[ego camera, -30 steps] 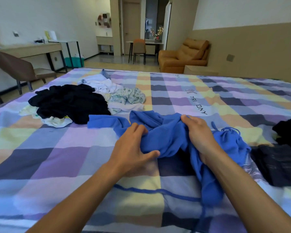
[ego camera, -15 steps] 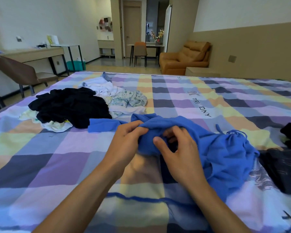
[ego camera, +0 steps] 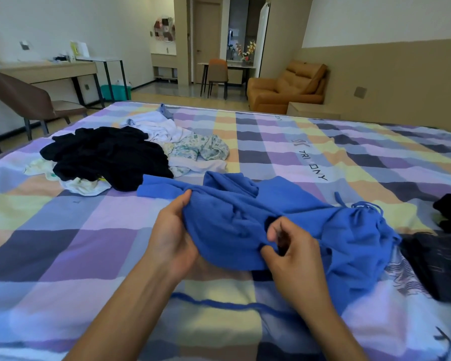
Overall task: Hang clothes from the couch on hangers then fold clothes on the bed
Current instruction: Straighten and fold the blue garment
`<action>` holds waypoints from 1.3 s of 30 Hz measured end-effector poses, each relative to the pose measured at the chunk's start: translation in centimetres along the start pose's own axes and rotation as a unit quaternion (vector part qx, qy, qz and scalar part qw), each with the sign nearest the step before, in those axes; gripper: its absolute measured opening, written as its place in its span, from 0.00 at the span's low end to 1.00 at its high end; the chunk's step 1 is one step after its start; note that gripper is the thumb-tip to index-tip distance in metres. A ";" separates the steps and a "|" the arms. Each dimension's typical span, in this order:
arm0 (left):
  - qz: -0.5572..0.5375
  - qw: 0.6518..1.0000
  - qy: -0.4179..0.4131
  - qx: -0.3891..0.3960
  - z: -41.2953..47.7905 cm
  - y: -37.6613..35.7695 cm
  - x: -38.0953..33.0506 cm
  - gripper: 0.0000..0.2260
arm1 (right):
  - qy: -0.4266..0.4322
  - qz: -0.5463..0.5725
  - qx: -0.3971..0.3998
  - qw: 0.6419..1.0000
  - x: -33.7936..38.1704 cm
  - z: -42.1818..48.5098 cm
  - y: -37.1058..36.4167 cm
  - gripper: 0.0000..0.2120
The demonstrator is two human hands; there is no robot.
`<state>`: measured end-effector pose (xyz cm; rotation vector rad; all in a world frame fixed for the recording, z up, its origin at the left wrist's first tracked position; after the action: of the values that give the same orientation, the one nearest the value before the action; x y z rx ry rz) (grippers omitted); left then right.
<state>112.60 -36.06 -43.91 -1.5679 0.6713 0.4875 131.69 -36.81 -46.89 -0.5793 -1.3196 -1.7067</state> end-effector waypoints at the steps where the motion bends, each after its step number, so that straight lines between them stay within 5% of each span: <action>1: 0.013 1.000 0.013 -0.014 0.0 -0.1 0.2 0.17 | -0.007 -0.034 0.002 0.999 -0.3 -0.6 -0.3 0.16; 4: 0.117 0.992 0.010 -0.047 -0.1 -0.4 1.3 0.14 | 0.012 -0.033 -0.014 0.999 0.4 -1.6 -0.8 0.16; 8: 0.146 0.988 -0.009 -0.041 -0.5 -0.7 1.7 0.15 | 0.082 0.156 -0.023 0.984 3.6 -2.1 -0.7 0.11; 15: 0.216 0.975 -0.032 -0.039 -1.1 1.7 2.2 0.16 | 0.035 -0.070 0.025 0.997 2.0 -2.0 -3.5 0.15; 18: 0.413 0.890 -0.153 -0.122 -1.5 3.0 2.2 0.05 | 0.020 -0.072 0.019 0.997 1.5 -2.8 -4.5 0.15; 20: 0.555 0.759 -0.292 -0.173 -3.5 2.5 1.8 0.06 | 0.026 -0.036 0.002 0.999 1.8 -3.1 -4.7 0.15; 22: 0.599 0.694 -0.388 -0.099 -5.6 1.0 2.0 0.09 | 0.024 -0.006 -0.010 1.000 2.2 -3.1 -4.8 0.16; 25: 0.637 0.700 -0.319 0.041 -5.9 0.2 3.6 0.04 | 0.023 0.015 -0.029 0.999 2.5 -3.3 -4.8 0.15; 28: 0.689 0.686 -0.236 0.002 -4.9 2.1 4.8 0.10 | 0.018 0.050 -0.050 0.997 2.3 -3.6 -4.7 0.14; 33: 0.694 0.679 -0.232 -0.060 -4.9 2.8 5.3 0.06 | -0.029 0.163 -0.126 0.978 2.0 -4.8 -5.1 0.10; 39: 0.545 0.804 -0.229 -0.069 -6.1 1.9 5.0 0.11 | -0.031 0.008 -0.121 0.992 2.5 -5.9 -5.4 0.06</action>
<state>114.50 -42.83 -47.95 -0.9702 1.1304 1.7427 126.73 -42.93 -49.72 -0.7853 -1.1549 -1.8632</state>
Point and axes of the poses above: each hand's wrist, its own z-axis towards the middle knuckle, its own y-axis out of the back of the hand, x = y × z, the point moved 2 cm from there along z, towards the middle knuckle, and after that the axes turned 10 degrees about x, right-handed, at the moved point
